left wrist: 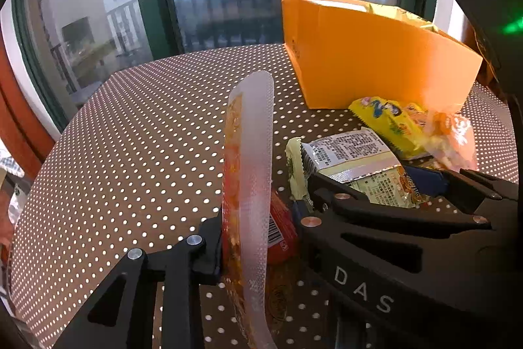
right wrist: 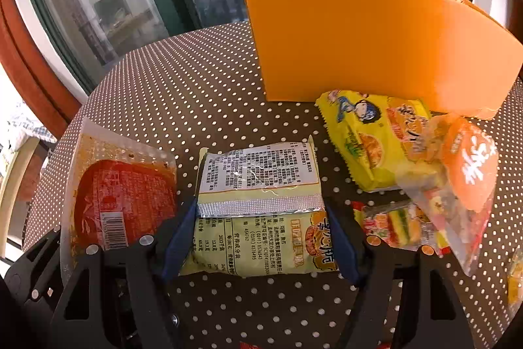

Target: Organize snacks

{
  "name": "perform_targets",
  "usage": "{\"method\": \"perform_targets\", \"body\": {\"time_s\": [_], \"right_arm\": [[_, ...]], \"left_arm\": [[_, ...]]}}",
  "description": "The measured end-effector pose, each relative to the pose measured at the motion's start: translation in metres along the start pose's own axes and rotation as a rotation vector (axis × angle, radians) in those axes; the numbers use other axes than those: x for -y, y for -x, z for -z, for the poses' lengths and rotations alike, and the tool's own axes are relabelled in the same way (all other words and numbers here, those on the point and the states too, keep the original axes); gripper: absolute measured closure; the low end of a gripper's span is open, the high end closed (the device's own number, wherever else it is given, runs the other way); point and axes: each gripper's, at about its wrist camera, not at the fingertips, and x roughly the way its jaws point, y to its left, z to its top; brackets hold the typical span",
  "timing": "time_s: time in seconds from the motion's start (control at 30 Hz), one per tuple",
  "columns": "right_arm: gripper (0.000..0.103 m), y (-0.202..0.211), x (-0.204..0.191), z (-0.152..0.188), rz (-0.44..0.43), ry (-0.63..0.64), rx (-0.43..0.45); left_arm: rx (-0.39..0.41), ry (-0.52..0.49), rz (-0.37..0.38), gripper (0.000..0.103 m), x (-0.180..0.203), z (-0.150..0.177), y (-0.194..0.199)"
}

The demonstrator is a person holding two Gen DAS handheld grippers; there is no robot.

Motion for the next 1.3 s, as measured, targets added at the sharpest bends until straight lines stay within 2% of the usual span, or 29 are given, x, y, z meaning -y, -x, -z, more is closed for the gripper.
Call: {"method": "perform_targets", "body": {"time_s": [0.5, 0.87, 1.3], "right_arm": [[0.027, 0.075, 0.024, 0.007, 0.051, 0.024, 0.117], [0.027, 0.123, 0.045, 0.010, 0.052, 0.041, 0.200], [0.027, 0.169, 0.075, 0.009, 0.080, 0.013, 0.286]], "left_arm": [[0.115, 0.017, 0.041, 0.070, 0.037, -0.010, 0.057], [0.181, 0.021, 0.045, 0.070, 0.069, -0.008, 0.107], [0.235, -0.010, 0.099, 0.070, 0.097, -0.028, 0.138]]}}
